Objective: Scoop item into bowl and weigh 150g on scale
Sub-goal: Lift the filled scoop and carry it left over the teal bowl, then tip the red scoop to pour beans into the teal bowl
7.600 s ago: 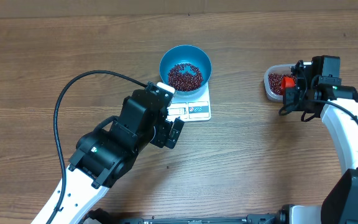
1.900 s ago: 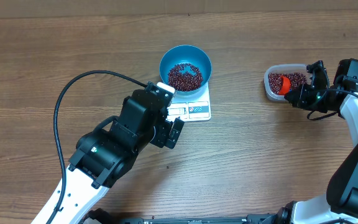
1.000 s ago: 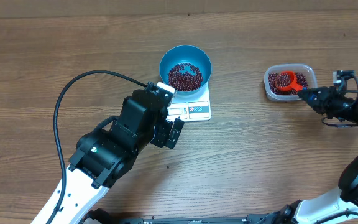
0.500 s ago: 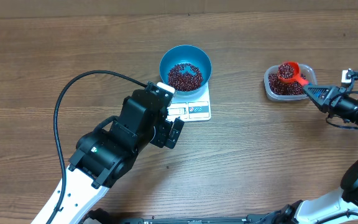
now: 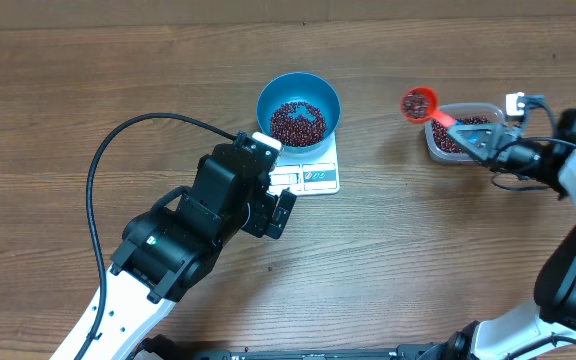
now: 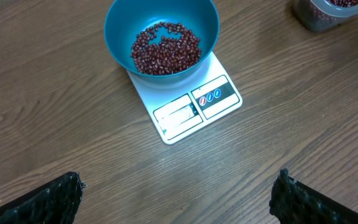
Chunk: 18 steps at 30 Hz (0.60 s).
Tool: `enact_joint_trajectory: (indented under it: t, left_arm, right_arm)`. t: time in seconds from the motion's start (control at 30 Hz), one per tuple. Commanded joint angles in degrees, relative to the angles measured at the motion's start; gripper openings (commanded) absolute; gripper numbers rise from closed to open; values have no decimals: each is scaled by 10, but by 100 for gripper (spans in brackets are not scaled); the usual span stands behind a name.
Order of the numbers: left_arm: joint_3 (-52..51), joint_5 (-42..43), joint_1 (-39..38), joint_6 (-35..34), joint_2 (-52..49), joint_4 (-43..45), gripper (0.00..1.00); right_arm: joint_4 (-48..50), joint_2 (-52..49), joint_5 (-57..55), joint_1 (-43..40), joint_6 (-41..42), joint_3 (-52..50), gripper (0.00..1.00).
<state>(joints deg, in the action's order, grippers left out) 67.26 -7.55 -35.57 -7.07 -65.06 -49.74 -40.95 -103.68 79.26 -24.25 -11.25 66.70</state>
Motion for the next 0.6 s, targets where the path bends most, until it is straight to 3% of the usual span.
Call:
enact_joint_trajectory:
  t: [0.0,0.3,0.57]
  left_arm:
    - [4,-5,3,9,-2,1,100]
    - [4,-5,3,9,-2,1,100]
    - [4,-5,3,9,-2,1,100]
  right_arm:
    - [38,3,18,37,42,8,4]
    - [192,3,-2,138,183,8,4]
    - [254,3,-45,208,217,8,4]
